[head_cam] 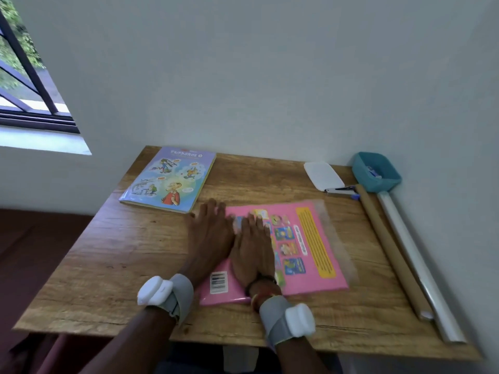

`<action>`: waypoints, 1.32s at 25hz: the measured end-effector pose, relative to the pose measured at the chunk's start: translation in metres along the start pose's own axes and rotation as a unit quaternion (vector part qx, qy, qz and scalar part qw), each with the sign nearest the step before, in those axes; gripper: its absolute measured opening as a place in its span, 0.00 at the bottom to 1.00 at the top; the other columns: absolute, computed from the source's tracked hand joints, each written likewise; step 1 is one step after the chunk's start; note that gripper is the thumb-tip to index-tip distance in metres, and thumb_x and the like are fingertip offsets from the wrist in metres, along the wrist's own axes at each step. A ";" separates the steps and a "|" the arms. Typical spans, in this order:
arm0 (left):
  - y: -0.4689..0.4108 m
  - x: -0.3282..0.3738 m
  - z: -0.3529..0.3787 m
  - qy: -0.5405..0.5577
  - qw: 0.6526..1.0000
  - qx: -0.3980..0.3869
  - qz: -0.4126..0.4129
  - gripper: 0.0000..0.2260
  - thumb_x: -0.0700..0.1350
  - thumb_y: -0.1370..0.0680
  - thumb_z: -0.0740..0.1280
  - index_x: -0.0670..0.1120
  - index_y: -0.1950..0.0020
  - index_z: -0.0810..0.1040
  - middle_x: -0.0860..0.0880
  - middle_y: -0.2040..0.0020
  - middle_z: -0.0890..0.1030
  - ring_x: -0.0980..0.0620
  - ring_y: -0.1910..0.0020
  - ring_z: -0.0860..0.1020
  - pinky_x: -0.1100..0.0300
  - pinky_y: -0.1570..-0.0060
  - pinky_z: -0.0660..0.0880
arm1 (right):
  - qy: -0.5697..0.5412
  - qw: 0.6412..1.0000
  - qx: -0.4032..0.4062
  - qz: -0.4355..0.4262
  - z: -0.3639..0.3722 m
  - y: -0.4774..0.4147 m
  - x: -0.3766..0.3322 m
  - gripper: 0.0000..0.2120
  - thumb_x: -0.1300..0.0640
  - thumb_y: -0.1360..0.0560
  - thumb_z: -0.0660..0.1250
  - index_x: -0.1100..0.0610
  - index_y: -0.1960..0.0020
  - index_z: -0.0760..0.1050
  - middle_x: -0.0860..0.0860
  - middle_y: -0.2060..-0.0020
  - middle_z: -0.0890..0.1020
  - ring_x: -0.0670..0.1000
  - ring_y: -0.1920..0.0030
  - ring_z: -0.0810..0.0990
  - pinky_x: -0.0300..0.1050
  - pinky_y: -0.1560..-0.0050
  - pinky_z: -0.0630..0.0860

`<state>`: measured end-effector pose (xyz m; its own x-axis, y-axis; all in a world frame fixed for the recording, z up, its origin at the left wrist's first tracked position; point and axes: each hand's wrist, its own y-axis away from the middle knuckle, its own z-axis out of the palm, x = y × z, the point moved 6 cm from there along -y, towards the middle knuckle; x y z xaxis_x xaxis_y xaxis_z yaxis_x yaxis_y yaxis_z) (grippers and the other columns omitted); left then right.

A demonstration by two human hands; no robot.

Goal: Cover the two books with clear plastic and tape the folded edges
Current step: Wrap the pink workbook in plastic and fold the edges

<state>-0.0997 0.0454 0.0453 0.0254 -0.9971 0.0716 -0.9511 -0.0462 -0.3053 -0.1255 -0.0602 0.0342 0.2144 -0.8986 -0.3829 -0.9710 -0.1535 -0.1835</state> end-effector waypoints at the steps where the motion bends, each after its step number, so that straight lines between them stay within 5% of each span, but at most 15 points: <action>1: 0.006 -0.008 -0.006 -0.024 0.999 0.000 -0.036 0.20 0.54 0.22 0.54 0.44 0.39 0.74 0.42 0.43 0.75 0.42 0.46 0.74 0.45 0.51 0.68 | 0.026 0.999 -0.016 -0.009 -0.001 -0.003 0.009 0.28 0.47 0.22 0.47 0.60 0.30 0.70 0.58 0.31 0.72 0.59 0.29 0.69 0.58 0.29 0.63; 5: 0.051 -0.017 -0.028 -0.056 0.987 -0.029 -0.147 0.22 0.56 0.21 0.53 0.41 0.42 0.75 0.41 0.47 0.74 0.41 0.50 0.72 0.44 0.53 0.65 | 0.095 0.995 -0.020 0.032 -0.028 -0.025 0.086 0.37 0.38 0.25 0.36 0.54 0.23 0.58 0.52 0.24 0.60 0.55 0.24 0.57 0.53 0.25 0.52; 8: 0.087 -0.003 -0.033 -0.043 0.990 -0.018 -0.130 0.24 0.55 0.23 0.59 0.35 0.41 0.77 0.36 0.46 0.76 0.38 0.48 0.73 0.40 0.50 0.66 | 0.062 0.996 -0.048 -0.034 -0.037 -0.048 0.104 0.28 0.42 0.19 0.44 0.52 0.23 0.57 0.50 0.23 0.59 0.52 0.23 0.54 0.50 0.24 0.50; 12: 0.082 0.040 -0.032 -0.009 0.993 0.114 0.029 0.22 0.47 0.23 0.60 0.32 0.38 0.76 0.28 0.37 0.75 0.30 0.35 0.72 0.30 0.34 0.57 | 0.062 0.982 -0.105 -0.143 -0.034 -0.056 0.094 0.25 0.47 0.17 0.49 0.50 0.22 0.53 0.48 0.22 0.54 0.51 0.22 0.49 0.46 0.24 0.44; 14: 0.056 0.066 -0.020 0.024 0.990 0.073 0.116 0.21 0.46 0.28 0.61 0.37 0.42 0.81 0.34 0.39 0.79 0.36 0.36 0.75 0.35 0.35 0.67 | 0.072 0.972 -0.116 -0.193 -0.031 -0.050 0.082 0.25 0.48 0.17 0.48 0.51 0.22 0.52 0.48 0.22 0.53 0.50 0.22 0.48 0.43 0.25 0.41; 17: 0.017 0.078 0.007 0.098 0.977 0.008 0.192 0.19 0.40 0.26 0.56 0.31 0.45 0.80 0.32 0.45 0.81 0.33 0.41 0.79 0.38 0.43 0.76 | 0.064 0.962 -0.116 -0.238 -0.026 -0.042 0.063 0.26 0.49 0.18 0.44 0.54 0.22 0.51 0.50 0.23 0.54 0.49 0.22 0.47 0.41 0.25 0.38; 21: 0.000 0.055 0.021 0.068 0.962 0.038 0.262 0.19 0.41 0.20 0.56 0.30 0.36 0.74 0.31 0.35 0.75 0.34 0.34 0.73 0.41 0.37 0.73 | 0.068 0.968 -0.099 -0.222 -0.025 -0.042 0.066 0.26 0.51 0.18 0.46 0.56 0.21 0.49 0.52 0.22 0.55 0.49 0.22 0.48 0.45 0.23 0.42; 26: -0.023 0.032 0.018 0.079 0.974 -0.005 0.210 0.26 0.56 0.18 0.50 0.42 0.26 0.68 0.44 0.25 0.67 0.46 0.27 0.67 0.50 0.35 0.70 | 0.090 0.972 -0.088 -0.199 -0.025 -0.047 0.072 0.25 0.48 0.17 0.46 0.53 0.21 0.50 0.49 0.22 0.54 0.48 0.22 0.49 0.44 0.24 0.43; 31: -0.017 0.034 0.016 0.094 0.978 -0.030 0.185 0.27 0.56 0.18 0.48 0.43 0.24 0.64 0.46 0.23 0.64 0.48 0.26 0.64 0.51 0.33 0.66 | 0.105 0.990 -0.088 0.019 -0.031 -0.074 0.136 0.35 0.35 0.21 0.42 0.55 0.21 0.48 0.52 0.22 0.52 0.51 0.22 0.48 0.50 0.23 0.45; 33: -0.016 0.036 0.013 0.096 0.980 -0.028 0.171 0.28 0.55 0.18 0.47 0.41 0.25 0.66 0.44 0.24 0.66 0.47 0.27 0.66 0.51 0.34 0.67 | 0.128 0.988 -0.085 0.033 -0.036 -0.076 0.139 0.35 0.36 0.21 0.42 0.56 0.21 0.48 0.53 0.22 0.52 0.52 0.22 0.47 0.51 0.23 0.43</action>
<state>-0.0797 0.0092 0.0400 -0.3511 -0.9238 0.1524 -0.9096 0.2979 -0.2897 -0.0256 -0.1885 0.0274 0.1377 -0.9799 -0.1442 -0.9903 -0.1387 -0.0033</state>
